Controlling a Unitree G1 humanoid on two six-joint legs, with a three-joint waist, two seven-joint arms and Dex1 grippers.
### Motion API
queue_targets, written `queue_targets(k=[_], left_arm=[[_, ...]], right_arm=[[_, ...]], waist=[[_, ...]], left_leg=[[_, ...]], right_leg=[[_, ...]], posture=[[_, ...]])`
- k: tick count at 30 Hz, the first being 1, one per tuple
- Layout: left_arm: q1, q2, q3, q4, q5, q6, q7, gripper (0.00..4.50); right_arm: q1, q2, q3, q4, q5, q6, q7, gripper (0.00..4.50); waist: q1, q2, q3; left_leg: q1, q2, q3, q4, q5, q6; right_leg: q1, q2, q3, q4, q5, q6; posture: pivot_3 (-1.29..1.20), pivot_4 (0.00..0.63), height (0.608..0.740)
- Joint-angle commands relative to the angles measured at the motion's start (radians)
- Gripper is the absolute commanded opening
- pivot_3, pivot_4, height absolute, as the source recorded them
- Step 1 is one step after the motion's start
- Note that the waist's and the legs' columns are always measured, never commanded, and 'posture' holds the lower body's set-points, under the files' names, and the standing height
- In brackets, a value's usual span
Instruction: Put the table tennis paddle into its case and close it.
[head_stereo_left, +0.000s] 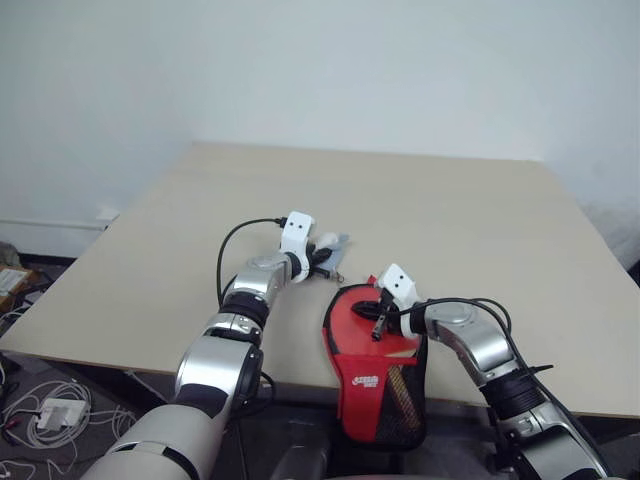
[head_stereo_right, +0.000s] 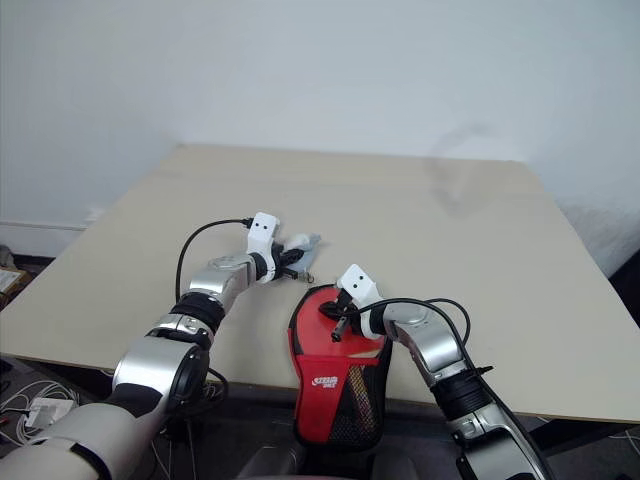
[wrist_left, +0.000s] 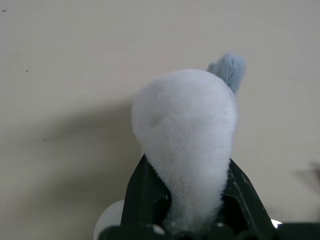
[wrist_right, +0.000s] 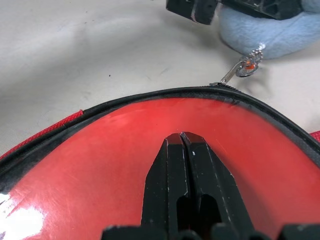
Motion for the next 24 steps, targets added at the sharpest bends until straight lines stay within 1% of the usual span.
queue_targets(k=[1,10,17,21,24], left_arm=[[-0.116,-0.011,0.038,0.005,0.013,-0.086,0.084,0.32],[-0.215,-0.089,0.056,0.095,0.023,-0.138,0.131,0.32],[-0.263,-0.162,0.062,0.118,0.034,-0.148,0.125,0.32],[-0.258,-0.199,0.04,0.099,0.045,-0.158,0.051,0.32],[-0.228,-0.199,-0.008,0.068,0.079,-0.188,-0.06,0.32]], right_arm=[[0.037,-0.006,0.056,0.043,-0.03,0.047,0.015,0.0],[0.042,-0.007,0.059,0.041,-0.032,0.054,0.02,0.0],[0.046,-0.011,0.058,0.031,-0.031,0.065,0.019,0.0],[0.047,-0.012,0.057,0.028,-0.032,0.068,0.017,0.0],[0.045,-0.012,0.056,0.029,-0.032,0.07,0.016,0.0]], waist=[[0.0,0.0,0.0],[-0.001,-0.002,0.002],[-0.001,-0.004,0.003],[-0.001,-0.004,0.003],[-0.001,-0.004,0.003]], left_leg=[[0.0,0.0,0.0,0.0,0.0,0.0],[-0.001,0.0,0.0,0.0,0.0,0.0],[-0.001,0.0,0.0,0.0,0.0,0.0],[-0.001,0.0,0.0,0.0,0.0,0.0],[-0.001,0.0,0.0,0.0,0.0,0.0]], right_leg=[[0.0,0.0,0.0,0.0,0.0,0.0],[-0.001,0.0,0.0,0.0,0.0,0.001],[0.0,0.0,0.0,0.0,-0.001,0.002],[0.0,0.0,0.0,0.0,-0.001,0.002],[0.0,0.0,0.0,0.0,-0.001,0.002]], posture=[[0.0,0.0,0.707],[0.0,0.0,0.707],[0.0,0.0,0.707],[0.0,0.0,0.707],[0.0,0.0,0.707]])
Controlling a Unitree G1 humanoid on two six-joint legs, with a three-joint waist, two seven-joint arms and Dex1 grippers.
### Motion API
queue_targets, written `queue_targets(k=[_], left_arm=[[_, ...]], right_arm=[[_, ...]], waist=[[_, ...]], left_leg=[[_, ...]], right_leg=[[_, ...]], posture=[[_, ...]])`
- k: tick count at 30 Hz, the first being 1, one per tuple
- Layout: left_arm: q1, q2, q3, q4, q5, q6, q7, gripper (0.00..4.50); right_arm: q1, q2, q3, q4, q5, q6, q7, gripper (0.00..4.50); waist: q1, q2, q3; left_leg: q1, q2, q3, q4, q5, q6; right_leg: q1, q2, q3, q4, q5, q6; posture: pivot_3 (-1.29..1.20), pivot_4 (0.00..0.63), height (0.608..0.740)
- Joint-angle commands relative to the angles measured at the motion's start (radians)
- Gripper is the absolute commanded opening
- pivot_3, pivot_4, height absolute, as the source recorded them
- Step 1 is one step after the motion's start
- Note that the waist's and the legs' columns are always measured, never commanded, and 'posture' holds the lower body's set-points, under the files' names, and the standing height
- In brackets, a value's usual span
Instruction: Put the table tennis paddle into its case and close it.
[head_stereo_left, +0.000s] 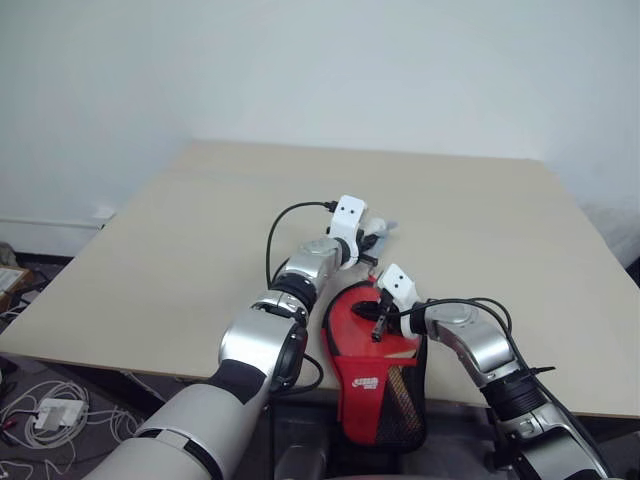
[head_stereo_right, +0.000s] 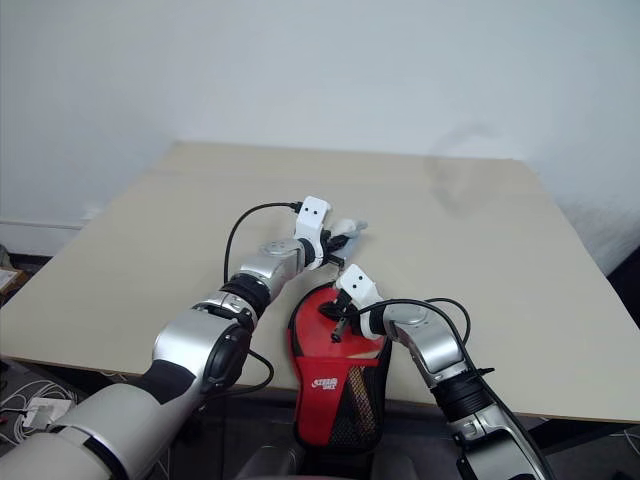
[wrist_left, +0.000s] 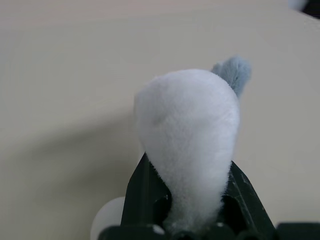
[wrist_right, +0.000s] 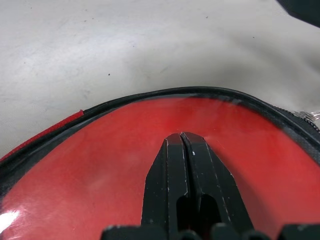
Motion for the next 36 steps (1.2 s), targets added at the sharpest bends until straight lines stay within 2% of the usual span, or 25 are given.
queue_targets(k=[1,10,13,18,26,36], left_arm=[[-0.029,0.008,-0.055,-0.121,0.042,-0.099,-0.138,0.32],[0.072,0.15,-0.163,-0.223,0.101,-0.195,-0.529,0.32],[0.081,0.202,-0.174,-0.226,0.096,-0.248,-0.66,0.32],[0.101,0.235,-0.162,-0.229,0.063,-0.336,-0.827,0.32],[0.169,0.19,-0.164,-0.243,0.065,-0.451,-0.839,0.32],[0.196,0.134,-0.197,-0.21,0.127,-0.492,-0.722,0.32]], right_arm=[[0.037,-0.01,0.054,0.052,-0.03,0.06,0.011,0.0],[0.03,-0.009,0.05,0.064,-0.032,0.056,0.012,0.0],[0.028,-0.009,0.049,0.066,-0.033,0.055,0.013,0.0],[0.023,-0.012,0.048,0.069,-0.034,0.053,0.016,0.0],[0.021,-0.014,0.048,0.064,-0.035,0.057,0.02,0.0],[0.034,-0.031,0.049,0.023,-0.029,0.074,0.028,0.0]], waist=[[0.0,0.0,0.0],[-0.004,0.001,0.0],[-0.004,0.001,0.0],[-0.004,0.001,0.0],[-0.003,0.001,0.0],[0.0,0.001,0.0]], left_leg=[[0.0,0.0,0.0,0.0,0.0,0.0],[0.0,0.0,0.0,0.0,0.0,0.0],[0.0,0.0,0.0,0.0,0.0,0.0],[0.0,0.0,0.0,0.0,0.0,0.0],[0.0,0.001,0.0,0.0,0.0,0.0],[0.0,0.0,0.0,0.0,0.0,0.0]], right_leg=[[0.0,0.0,0.0,0.0,0.0,0.0],[0.0,0.0,0.001,0.0,0.0,0.0],[-0.001,0.0,0.001,-0.001,0.0,-0.001],[-0.001,0.0,0.001,-0.001,-0.001,-0.001],[-0.001,0.0,0.002,-0.001,-0.001,-0.001],[0.0,0.0,0.002,-0.001,-0.001,0.0]], posture=[[0.0,0.0,0.707],[0.0,0.0,0.707],[0.0,0.0,0.707],[0.0,0.0,0.707],[0.0,0.0,0.707],[0.0,0.0,0.707]])
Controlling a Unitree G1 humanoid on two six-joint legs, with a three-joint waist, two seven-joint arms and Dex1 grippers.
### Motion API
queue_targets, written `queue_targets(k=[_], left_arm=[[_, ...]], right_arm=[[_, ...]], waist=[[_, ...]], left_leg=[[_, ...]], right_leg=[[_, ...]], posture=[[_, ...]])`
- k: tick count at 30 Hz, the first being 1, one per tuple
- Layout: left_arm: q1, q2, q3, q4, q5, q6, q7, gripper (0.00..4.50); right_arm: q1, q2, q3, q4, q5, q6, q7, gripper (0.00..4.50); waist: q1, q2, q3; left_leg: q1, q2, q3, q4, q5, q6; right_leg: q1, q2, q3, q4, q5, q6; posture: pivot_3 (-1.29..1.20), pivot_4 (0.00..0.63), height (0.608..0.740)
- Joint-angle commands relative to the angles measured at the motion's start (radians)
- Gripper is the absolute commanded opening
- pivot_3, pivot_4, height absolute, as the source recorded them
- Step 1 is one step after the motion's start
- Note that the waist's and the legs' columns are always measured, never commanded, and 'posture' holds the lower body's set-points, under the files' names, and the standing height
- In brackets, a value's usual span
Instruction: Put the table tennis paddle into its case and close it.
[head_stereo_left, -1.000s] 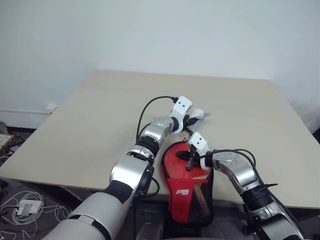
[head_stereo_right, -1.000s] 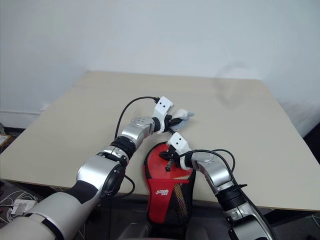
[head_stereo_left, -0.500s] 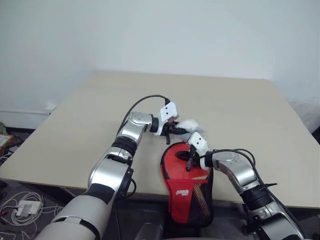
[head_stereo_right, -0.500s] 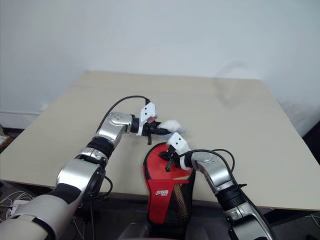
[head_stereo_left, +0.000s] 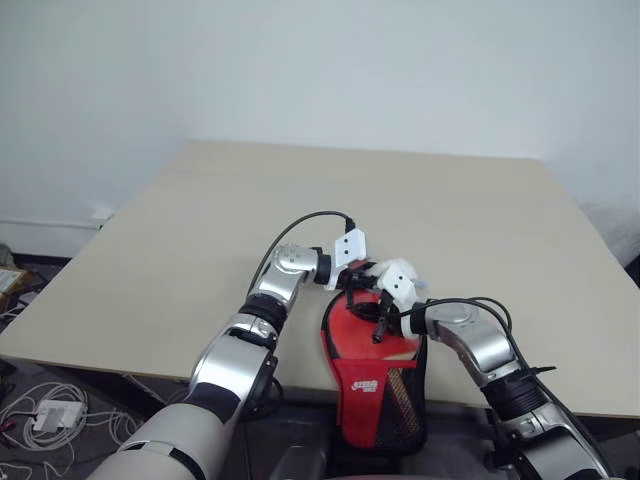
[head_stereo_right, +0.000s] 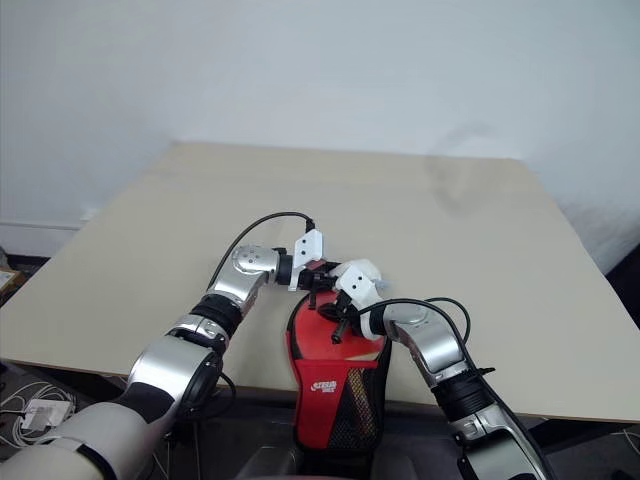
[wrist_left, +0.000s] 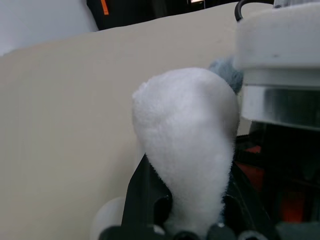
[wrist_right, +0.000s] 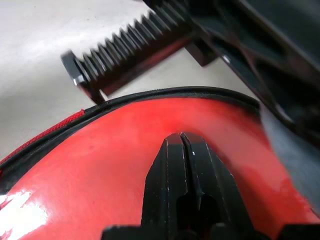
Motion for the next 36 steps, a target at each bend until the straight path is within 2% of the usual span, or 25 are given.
queue_targets(k=[1,3,6,9,12,15,21,26,31,36], left_arm=[[-0.002,-0.009,-0.015,-0.002,0.018,-0.021,0.028,0.32],[-0.002,-0.005,-0.018,0.006,0.014,-0.01,0.001,0.32],[0.001,0.002,-0.019,0.008,0.007,0.015,-0.039,1.28],[0.01,0.02,-0.025,-0.007,0.001,0.047,-0.104,2.44],[0.014,0.031,-0.024,-0.024,0.001,0.039,-0.107,3.48],[-0.002,0.072,-0.009,-0.05,-0.024,0.088,-0.157,4.44],[-0.035,0.216,0.032,-0.127,-0.074,0.173,-0.273,4.44],[-0.013,0.349,0.049,-0.264,-0.124,0.247,-0.387,4.44],[0.034,0.431,0.104,-0.418,-0.21,0.362,-0.392,4.44],[0.13,0.474,0.125,-0.53,-0.252,0.436,-0.362,4.44]], right_arm=[[0.041,-0.024,0.047,0.033,-0.029,0.06,0.01,0.0],[0.044,-0.027,0.047,0.03,-0.029,0.062,0.01,0.0],[0.045,-0.029,0.048,0.027,-0.029,0.063,0.009,0.0],[0.043,-0.026,0.05,0.03,-0.03,0.065,0.008,0.0],[0.043,-0.024,0.052,0.031,-0.031,0.065,0.009,0.0],[0.041,-0.021,0.055,0.035,-0.033,0.063,0.012,0.0],[0.032,-0.019,0.063,0.047,-0.034,0.055,0.018,0.0],[0.023,-0.014,0.069,0.061,-0.036,0.048,0.025,0.0],[0.016,-0.011,0.07,0.073,-0.038,0.042,0.031,0.0],[0.012,-0.009,0.071,0.08,-0.039,0.038,0.034,0.0]], waist=[[0.0,0.0,0.0],[0.0,0.0,0.0],[0.0,0.0,0.0],[0.0,0.0,0.0],[0.0,0.0,0.0],[-0.003,0.0,0.0],[-0.005,0.0,0.0],[-0.005,0.0,0.0],[-0.006,0.001,0.0],[-0.006,0.002,-0.001]], left_leg=[[0.0,0.0,0.0,0.0,0.0,0.0],[0.0,0.0,0.0,0.0,0.0,0.0],[0.0,-0.001,0.0,0.0,0.0,0.0],[0.0,-0.001,0.0,0.0,0.0,0.0],[0.0,0.0,0.0,0.0,0.0,0.0],[0.0,0.0,0.0,0.0,0.0,0.0],[0.0,0.0,0.0,0.0,0.0,0.0],[0.0,0.001,0.0,0.0,0.0,0.0],[0.001,0.001,0.0,-0.001,0.0,0.0],[0.001,0.002,0.0,-0.001,0.0,0.0]], right_leg=[[0.0,0.0,0.0,0.0,0.0,0.0],[0.0,0.0,0.0,0.0,0.0,0.0],[0.0,0.0,0.0,0.0,0.0,0.001],[0.0,0.0,0.0,0.0,0.0,0.001],[0.0,0.0,0.0,0.0,0.0,0.001],[0.0,0.0,0.0,0.0,0.0,0.001],[0.0,0.001,0.0,0.0,0.0,0.0],[0.0,0.001,0.0,0.0,0.0,0.0],[0.0,0.0,0.001,0.0,-0.001,0.0],[-0.001,0.0,0.002,0.0,-0.001,-0.001]], posture=[[0.0,0.0,0.707],[0.0,0.0,0.707],[0.0,0.0,0.707],[0.0,0.0,0.707],[0.0,0.0,0.707],[0.0,0.0,0.707],[0.0,0.0,0.707],[0.0,0.0,0.707],[0.0,0.0,0.707],[0.0,0.0,0.707]])
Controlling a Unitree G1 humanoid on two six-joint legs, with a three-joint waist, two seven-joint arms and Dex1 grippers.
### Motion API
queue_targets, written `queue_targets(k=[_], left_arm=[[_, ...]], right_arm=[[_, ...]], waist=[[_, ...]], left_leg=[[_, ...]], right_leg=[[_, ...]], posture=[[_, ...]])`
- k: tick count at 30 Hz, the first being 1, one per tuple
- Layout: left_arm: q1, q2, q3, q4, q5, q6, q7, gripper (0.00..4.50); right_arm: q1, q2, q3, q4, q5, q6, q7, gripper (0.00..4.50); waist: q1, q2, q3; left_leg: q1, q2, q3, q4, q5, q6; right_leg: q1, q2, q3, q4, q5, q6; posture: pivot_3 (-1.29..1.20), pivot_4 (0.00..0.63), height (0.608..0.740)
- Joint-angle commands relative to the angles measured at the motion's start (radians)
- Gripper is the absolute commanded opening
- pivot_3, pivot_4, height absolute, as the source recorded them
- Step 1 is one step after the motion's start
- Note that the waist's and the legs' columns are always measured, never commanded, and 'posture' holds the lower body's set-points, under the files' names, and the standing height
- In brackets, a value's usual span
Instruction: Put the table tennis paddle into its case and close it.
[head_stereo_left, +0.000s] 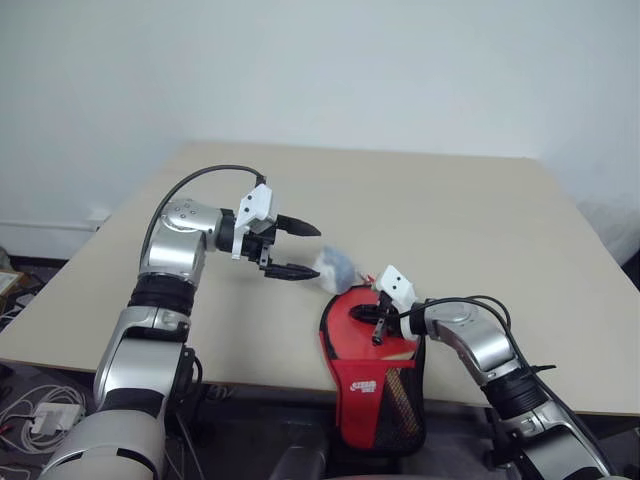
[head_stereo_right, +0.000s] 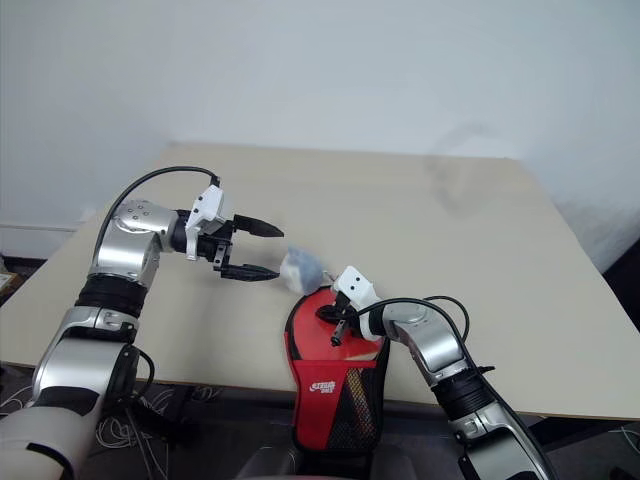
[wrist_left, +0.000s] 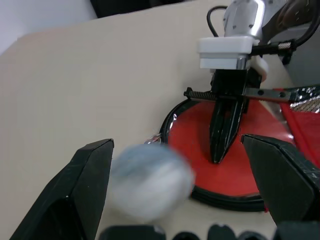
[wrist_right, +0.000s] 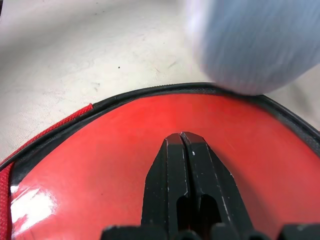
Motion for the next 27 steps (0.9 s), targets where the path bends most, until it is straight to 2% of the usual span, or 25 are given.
queue_targets(k=[1,6,13,17,24,27], left_arm=[[0.058,0.035,0.026,-0.099,-0.041,0.041,0.018,4.44],[0.144,0.057,0.035,-0.215,-0.079,0.099,0.054,4.44],[0.254,0.015,0.019,-0.363,-0.12,0.182,0.141,4.44],[0.292,0.0,0.008,-0.38,-0.115,0.181,0.177,4.49],[0.209,-0.006,0.053,-0.209,-0.11,0.143,0.275,4.49],[0.188,-0.004,0.06,-0.198,-0.125,0.145,0.281,4.49]], right_arm=[[0.026,-0.007,0.055,0.074,-0.039,0.031,0.008,0.0],[0.027,-0.019,0.051,0.066,-0.037,0.032,0.013,0.0],[0.029,-0.052,0.035,0.038,-0.029,0.044,0.029,0.0],[0.021,-0.065,0.03,0.029,-0.024,0.049,0.039,0.86],[0.032,-0.059,0.036,0.023,-0.027,0.05,0.035,3.37],[0.033,-0.06,0.028,-0.004,-0.015,0.06,0.04,4.41]], waist=[[-0.001,0.0,0.0],[0.001,0.0,0.0],[0.003,0.003,0.0],[0.006,0.003,0.0],[0.006,0.003,0.0],[0.006,0.003,0.0]], left_leg=[[0.0,0.0,0.0,0.0,0.0,0.0],[0.0,0.001,0.0,0.0,0.0,0.0],[0.0,0.0,0.001,-0.001,0.0,0.0],[0.0,0.0,0.001,-0.001,0.0,0.0],[0.0,0.0,0.001,-0.001,0.0,0.0],[0.0,0.0,0.001,-0.001,0.0,0.0]], right_leg=[[0.0,0.0,0.0,0.0,0.0,0.0],[-0.001,0.0,0.001,0.0,0.0,-0.001],[-0.001,-0.001,0.002,0.0,-0.001,-0.002],[-0.001,-0.001,0.002,0.0,-0.001,-0.002],[-0.001,-0.001,0.001,0.0,-0.001,-0.002],[-0.001,-0.001,0.001,0.0,-0.001,-0.002]], posture=[[0.0,0.0,0.707],[0.0,0.0,0.707],[0.0,0.0,0.707],[0.0,0.0,0.707],[0.0,0.0,0.707],[0.0,0.0,0.707]])
